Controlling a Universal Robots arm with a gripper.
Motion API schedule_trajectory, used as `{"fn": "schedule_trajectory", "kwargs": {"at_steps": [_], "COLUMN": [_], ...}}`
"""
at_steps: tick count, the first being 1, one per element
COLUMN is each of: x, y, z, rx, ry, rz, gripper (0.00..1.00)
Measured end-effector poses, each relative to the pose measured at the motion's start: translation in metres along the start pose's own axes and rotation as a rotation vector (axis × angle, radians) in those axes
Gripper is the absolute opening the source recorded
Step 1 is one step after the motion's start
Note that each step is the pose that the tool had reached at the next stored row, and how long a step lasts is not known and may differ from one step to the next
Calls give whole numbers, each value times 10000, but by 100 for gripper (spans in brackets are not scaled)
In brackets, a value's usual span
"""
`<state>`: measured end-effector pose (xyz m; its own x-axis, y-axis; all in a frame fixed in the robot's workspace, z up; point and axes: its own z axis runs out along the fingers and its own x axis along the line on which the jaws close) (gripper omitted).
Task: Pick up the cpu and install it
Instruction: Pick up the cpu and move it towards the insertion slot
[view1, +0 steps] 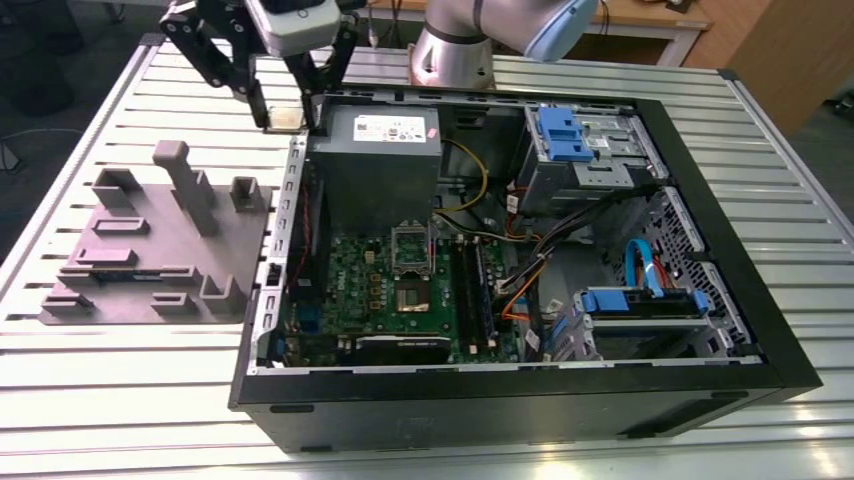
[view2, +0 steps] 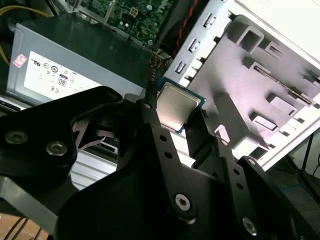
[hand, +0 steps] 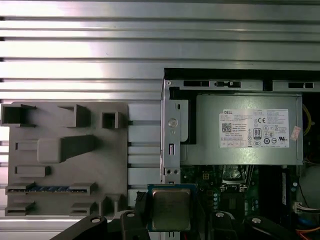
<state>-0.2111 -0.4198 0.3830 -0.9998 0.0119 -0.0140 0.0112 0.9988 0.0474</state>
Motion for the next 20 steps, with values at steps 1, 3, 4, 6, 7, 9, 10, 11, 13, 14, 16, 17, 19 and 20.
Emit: {"fn": "schedule_trajectory", "kwargs": {"at_steps": [1,3,4,6,7,9,10,11,13,14,16,17,19,20], "x": [-31,-100,-133,-198,-233,-297,-327,-359,-415,-443,-497,-525,-586,-612], "y": [0,0,1,1,2,3,3,3,4,4,5,5,6,6], "z": [1,1,2,3,4,4,5,6,6,7,7,8,9,9], "rx": [-1,0,0,0,0,0,0,-1,1,0,1,0,-1,0], "ry": [-1,0,-1,-1,-1,0,0,-1,0,0,0,0,-1,0], "rz": [0,0,0,0,-1,0,1,0,-1,-1,1,0,-1,-1], "gripper": [47,47,47,47,47,47,47,47,47,47,47,47,47,47]}}
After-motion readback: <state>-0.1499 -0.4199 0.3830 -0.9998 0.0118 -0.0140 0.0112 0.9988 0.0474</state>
